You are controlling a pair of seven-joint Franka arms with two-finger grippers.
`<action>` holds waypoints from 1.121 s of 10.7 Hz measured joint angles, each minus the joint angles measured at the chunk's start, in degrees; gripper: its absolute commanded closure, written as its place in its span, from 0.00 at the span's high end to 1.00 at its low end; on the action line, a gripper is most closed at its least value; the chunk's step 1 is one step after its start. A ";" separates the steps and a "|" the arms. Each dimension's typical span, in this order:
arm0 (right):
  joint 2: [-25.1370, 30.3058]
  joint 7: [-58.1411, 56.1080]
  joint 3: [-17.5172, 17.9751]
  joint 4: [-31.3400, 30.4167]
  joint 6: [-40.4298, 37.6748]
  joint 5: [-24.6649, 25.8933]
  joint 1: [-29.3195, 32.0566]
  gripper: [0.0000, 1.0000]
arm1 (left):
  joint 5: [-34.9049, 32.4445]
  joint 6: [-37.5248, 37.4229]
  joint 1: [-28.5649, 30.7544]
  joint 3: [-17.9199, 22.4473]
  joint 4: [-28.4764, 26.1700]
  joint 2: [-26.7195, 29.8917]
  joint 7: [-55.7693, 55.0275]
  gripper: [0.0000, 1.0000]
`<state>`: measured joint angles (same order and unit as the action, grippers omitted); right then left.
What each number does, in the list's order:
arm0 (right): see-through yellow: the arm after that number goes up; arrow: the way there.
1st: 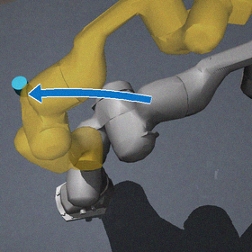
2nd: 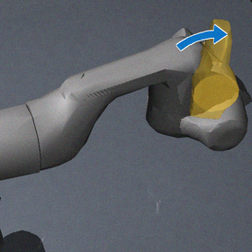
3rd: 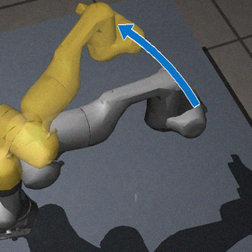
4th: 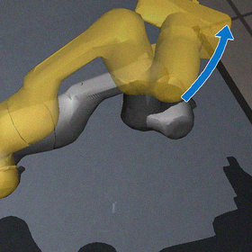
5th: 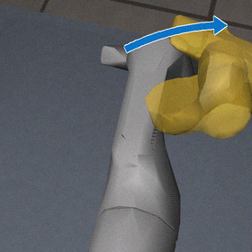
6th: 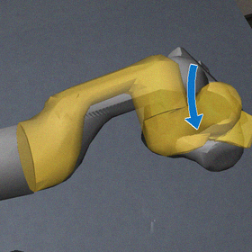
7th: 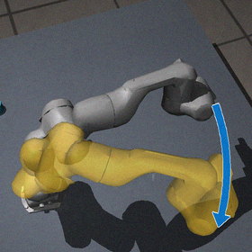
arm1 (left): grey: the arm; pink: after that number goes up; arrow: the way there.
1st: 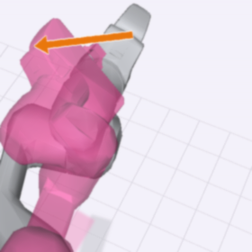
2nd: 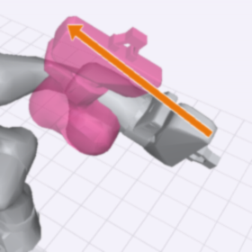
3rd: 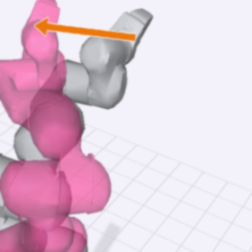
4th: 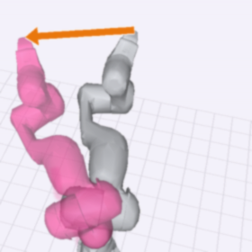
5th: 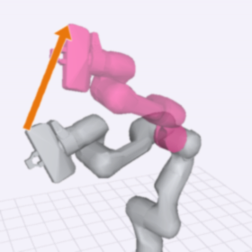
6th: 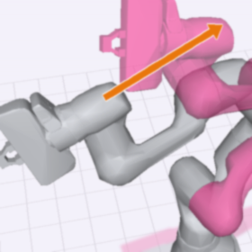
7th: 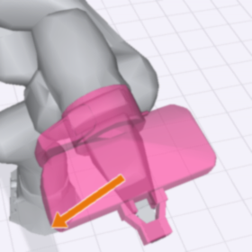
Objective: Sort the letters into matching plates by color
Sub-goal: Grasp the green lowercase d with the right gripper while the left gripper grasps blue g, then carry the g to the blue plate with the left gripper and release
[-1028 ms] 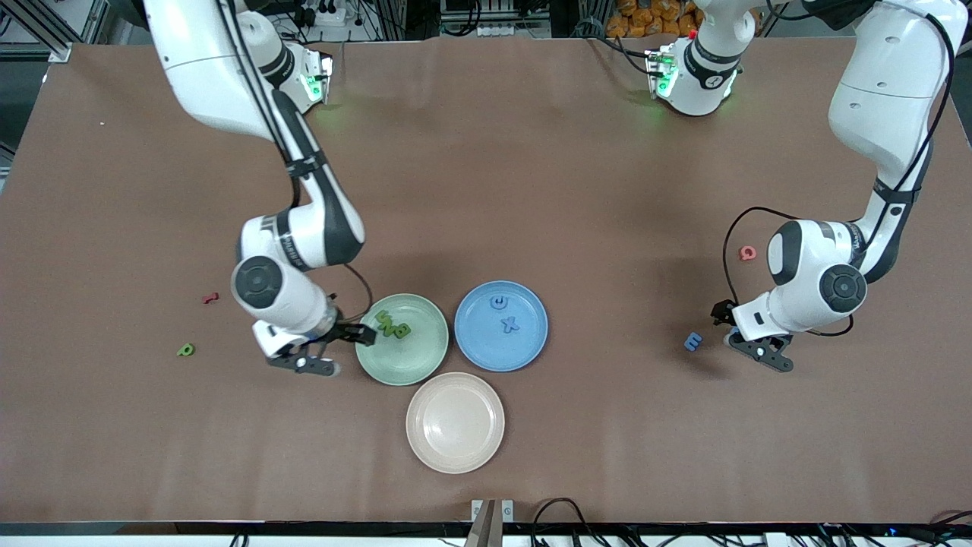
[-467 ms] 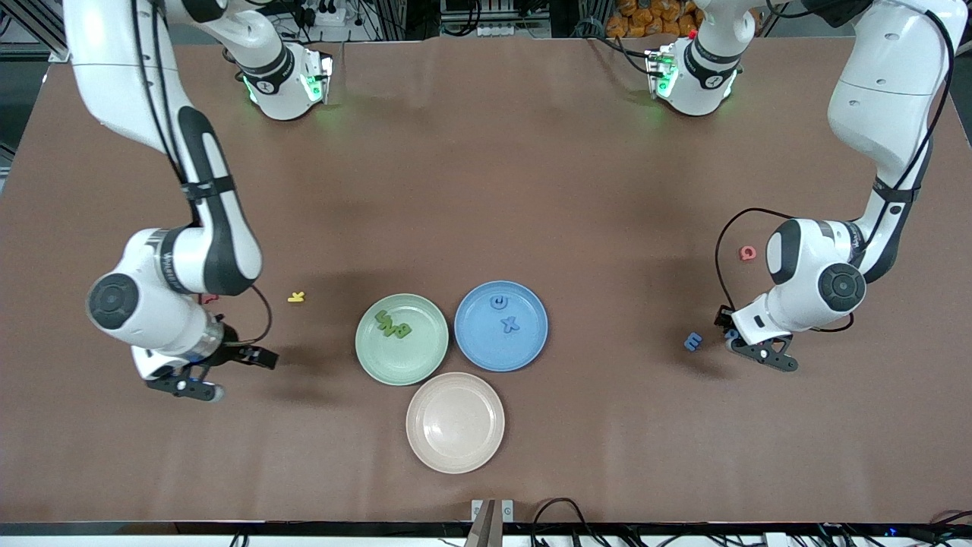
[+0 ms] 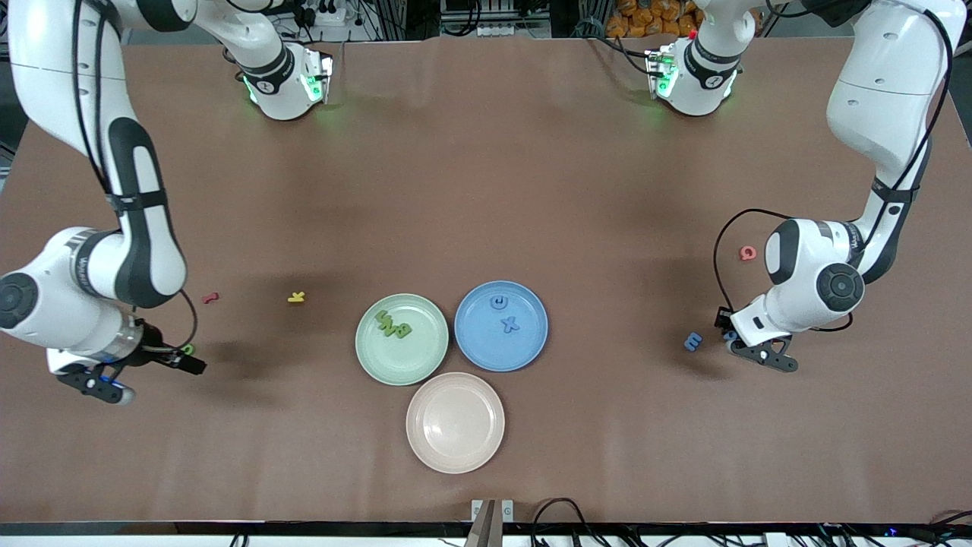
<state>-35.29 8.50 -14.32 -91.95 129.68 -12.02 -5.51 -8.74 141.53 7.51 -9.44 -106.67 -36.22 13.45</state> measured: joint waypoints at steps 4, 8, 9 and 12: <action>-0.19 -0.02 0.08 0.23 0.04 -0.10 5.37 1.00 | 0.00 -1.89 -2.96 -0.23 1.32 0.74 -7.41 0.00; -2.55 0.05 0.31 0.93 0.53 -0.17 6.63 1.00 | 0.00 -5.95 -7.40 -0.37 3.56 2.17 -17.32 0.00; -3.39 0.10 0.43 1.04 1.30 -0.29 6.63 1.00 | 0.00 -6.42 -8.61 -0.42 3.79 2.41 -20.17 0.00; -5.62 0.14 0.70 1.29 3.58 -3.05 6.64 1.00 | 0.00 -6.75 -13.02 -0.52 3.96 2.78 -29.57 0.00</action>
<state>-40.91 8.64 -13.62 -90.66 133.26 -15.07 1.13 -8.74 134.78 -5.52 -9.96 -102.72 -33.44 -16.12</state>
